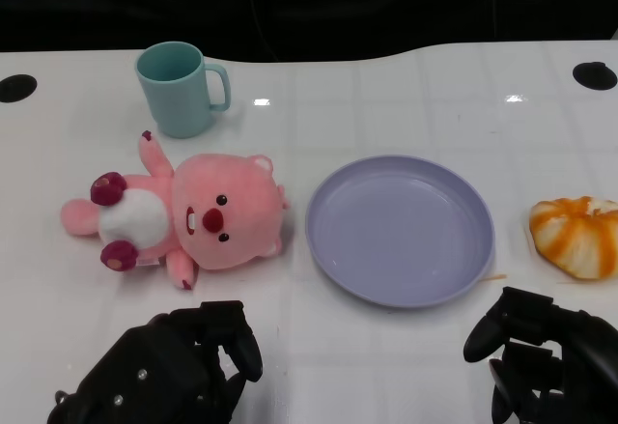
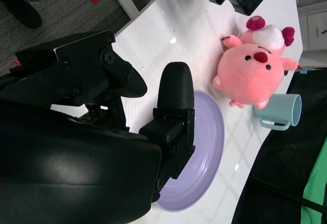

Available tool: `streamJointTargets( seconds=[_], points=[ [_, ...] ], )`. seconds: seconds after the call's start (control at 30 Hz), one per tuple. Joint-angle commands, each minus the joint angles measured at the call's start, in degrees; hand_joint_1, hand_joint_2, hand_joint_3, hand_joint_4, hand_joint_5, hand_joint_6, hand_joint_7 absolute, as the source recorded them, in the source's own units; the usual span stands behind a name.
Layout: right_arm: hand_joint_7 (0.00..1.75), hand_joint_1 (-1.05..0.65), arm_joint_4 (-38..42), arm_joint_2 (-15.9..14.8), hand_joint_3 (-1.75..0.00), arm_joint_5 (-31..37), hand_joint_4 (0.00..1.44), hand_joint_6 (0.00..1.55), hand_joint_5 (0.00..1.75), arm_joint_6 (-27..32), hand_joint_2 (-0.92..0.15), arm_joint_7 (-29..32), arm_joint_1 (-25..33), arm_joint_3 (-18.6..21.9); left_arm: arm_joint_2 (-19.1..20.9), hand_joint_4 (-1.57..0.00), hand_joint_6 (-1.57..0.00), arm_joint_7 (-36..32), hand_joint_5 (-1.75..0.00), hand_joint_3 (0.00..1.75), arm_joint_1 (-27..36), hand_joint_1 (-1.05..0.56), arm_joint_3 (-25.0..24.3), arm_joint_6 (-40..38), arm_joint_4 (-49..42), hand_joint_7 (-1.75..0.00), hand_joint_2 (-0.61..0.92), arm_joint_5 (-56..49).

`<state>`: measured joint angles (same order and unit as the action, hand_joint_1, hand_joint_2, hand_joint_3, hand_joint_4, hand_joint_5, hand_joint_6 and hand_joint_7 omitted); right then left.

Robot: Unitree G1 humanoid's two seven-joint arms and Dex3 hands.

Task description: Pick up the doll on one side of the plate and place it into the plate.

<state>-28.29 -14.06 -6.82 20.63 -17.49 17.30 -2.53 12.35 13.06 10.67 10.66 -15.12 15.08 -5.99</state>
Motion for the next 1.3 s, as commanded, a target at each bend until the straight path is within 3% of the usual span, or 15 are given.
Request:
streamJointTargets(
  seconds=[0.03,0.17,0.3,0.43,0.63,0.83,1.0,1.17,1.3],
  points=[
    [1.49,-0.04,-0.3,-0.6,-0.98,0.1,0.62,0.50,1.75,-0.6,-0.74,-0.1,0.0,0.1,0.7,-0.77,-0.76,0.5,-1.75,1.25,-0.1,-0.03,-0.7,-0.2,0.4,-1.60,0.50,0.2],
    [1.49,-0.05,-0.4,-0.7,-0.99,0.2,0.62,0.51,1.75,-0.3,-0.74,-0.1,0.0,0.0,1.1,-0.73,-0.74,1.0,-1.75,1.22,-0.2,-0.04,-0.7,0.7,0.3,-1.57,0.52,0.3],
    [1.49,-0.03,-0.3,-0.6,-1.00,0.2,0.63,0.51,1.75,-0.3,-0.73,-0.1,-0.2,-0.1,1.4,-0.62,-0.73,1.0,-1.72,1.09,-0.3,-0.05,-0.6,1.6,0.2,-1.43,0.58,-0.1],
    [1.49,-0.03,-0.4,-0.6,-1.00,0.2,0.63,0.51,1.75,0.1,-0.73,-0.1,-0.2,-0.1,1.4,-0.62,-0.73,1.1,-1.52,0.90,-0.1,-0.06,-0.8,1.6,0.7,-1.24,0.67,0.3],
    [1.49,-0.02,-0.4,-0.3,-1.01,0.4,0.62,0.51,1.75,0.2,-0.73,0.2,-0.4,-0.3,1.3,-0.66,-0.74,0.3,-1.31,0.75,0.3,-0.04,-1.1,2.0,2.0,-0.97,0.72,-0.4],
    [1.49,-0.01,-0.3,-0.1,-1.01,0.3,0.62,0.50,1.75,0.6,-0.74,0.5,-0.6,-0.5,1.6,-0.61,-0.73,-0.2,-1.17,0.58,0.7,-0.08,-1.5,4.8,2.8,-0.77,0.77,-1.4],
    [1.49,-0.01,-0.1,-0.4,-1.01,0.9,0.61,0.50,1.75,-0.4,-0.73,0.4,-0.4,-0.8,3.0,-0.59,-0.70,-0.1,-1.04,0.53,0.7,-0.12,-1.2,5.8,5.0,-0.62,0.75,-4.8],
    [1.49,0.00,-0.6,-0.3,-1.01,0.6,0.61,0.49,1.75,0.2,-0.74,0.4,-0.3,-0.8,3.8,-0.62,-0.75,-0.3,-0.90,0.27,0.2,-0.16,-1.3,7.2,5.7,-0.36,0.84,-7.5],
    [1.49,0.01,-0.9,-0.2,-1.02,0.3,0.61,0.50,1.75,0.5,-0.74,0.5,-0.3,-0.7,4.8,-0.63,-0.77,-0.8,-0.85,0.15,-0.2,-0.22,-1.0,7.4,7.1,-0.27,0.89,-11.6]
  ],
)
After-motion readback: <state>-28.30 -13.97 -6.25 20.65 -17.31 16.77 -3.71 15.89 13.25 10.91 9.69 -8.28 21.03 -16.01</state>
